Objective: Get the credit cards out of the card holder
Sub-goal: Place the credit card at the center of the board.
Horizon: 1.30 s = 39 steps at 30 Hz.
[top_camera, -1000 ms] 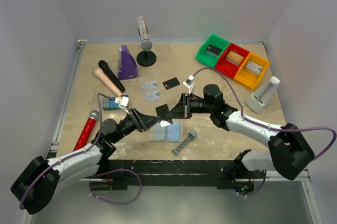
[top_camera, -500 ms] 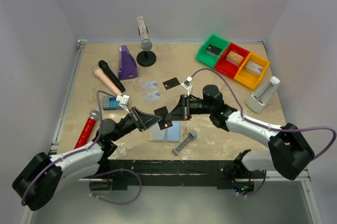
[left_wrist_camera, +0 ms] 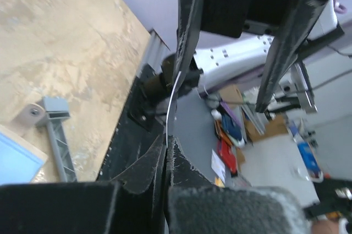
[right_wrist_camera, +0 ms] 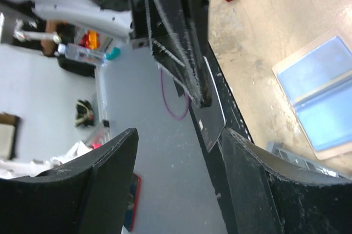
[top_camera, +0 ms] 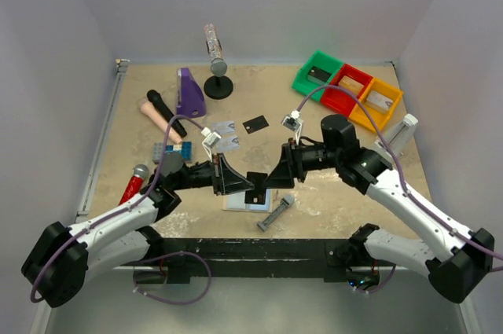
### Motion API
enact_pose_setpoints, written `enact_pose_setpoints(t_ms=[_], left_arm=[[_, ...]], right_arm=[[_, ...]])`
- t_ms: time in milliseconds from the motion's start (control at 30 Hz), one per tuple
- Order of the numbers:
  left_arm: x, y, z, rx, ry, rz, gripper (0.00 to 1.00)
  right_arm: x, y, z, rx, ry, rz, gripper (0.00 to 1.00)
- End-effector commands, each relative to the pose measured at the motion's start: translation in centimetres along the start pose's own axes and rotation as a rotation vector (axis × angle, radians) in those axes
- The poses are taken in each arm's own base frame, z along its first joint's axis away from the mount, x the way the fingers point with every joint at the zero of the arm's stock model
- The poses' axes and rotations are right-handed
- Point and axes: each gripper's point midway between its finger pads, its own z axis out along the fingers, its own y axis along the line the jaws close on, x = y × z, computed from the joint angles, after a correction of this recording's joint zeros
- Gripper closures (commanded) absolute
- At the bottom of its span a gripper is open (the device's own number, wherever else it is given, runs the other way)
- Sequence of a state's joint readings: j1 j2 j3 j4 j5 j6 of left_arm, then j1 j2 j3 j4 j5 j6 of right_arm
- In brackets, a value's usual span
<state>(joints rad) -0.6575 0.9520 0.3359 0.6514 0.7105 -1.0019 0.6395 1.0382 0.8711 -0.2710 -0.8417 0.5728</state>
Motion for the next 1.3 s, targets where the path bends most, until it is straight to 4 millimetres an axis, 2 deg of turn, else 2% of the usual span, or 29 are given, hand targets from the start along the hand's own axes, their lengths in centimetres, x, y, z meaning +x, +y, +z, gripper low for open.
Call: enact_pose_setpoints(t_ms=[0, 100, 300, 467, 633, 967, 1067, 1267], left_arm=[[3.4, -2.5, -0.3, 0.112, 0.297, -0.018, 1.0], [4.5, -2.8, -0.6, 0.086, 0.403, 0.013, 1.0], [4.6, -4.2, -1.5, 0.062, 0.487, 0.095, 1.0], [4.8, -5.0, -0.9, 0.082, 0.531, 0.121, 1.0], [5.0, -5.2, 0.1, 0.103, 0.553, 0.117, 1.0], [4.1, -6.3, 1.2, 0.161, 0.517, 0.122, 1.0], [4.2, -6.3, 1.2, 0.164, 0.516, 0.118, 1.0], [4.4, -6.3, 1.0, 0.166, 0.517, 0.118, 1.0]], right_arm=[[2.6, 1.2, -2.5, 0.03, 0.13, -0.085, 0.33], [3.0, 1.5, -3.6, 0.066, 0.126, -0.113, 0.33], [3.3, 1.3, -5.0, 0.147, 0.145, -0.167, 0.33], [2.8, 1.7, -4.2, 0.12, 0.162, -0.171, 0.35], [2.6, 3.1, -3.3, 0.06, 0.175, -0.19, 0.36], [3.0, 1.7, -1.4, 0.12, 0.191, -0.184, 0.41], [2.8, 1.0, -1.1, 0.147, 0.188, -0.169, 0.46], [2.6, 1.3, -0.4, 0.109, 0.185, -0.16, 0.56]])
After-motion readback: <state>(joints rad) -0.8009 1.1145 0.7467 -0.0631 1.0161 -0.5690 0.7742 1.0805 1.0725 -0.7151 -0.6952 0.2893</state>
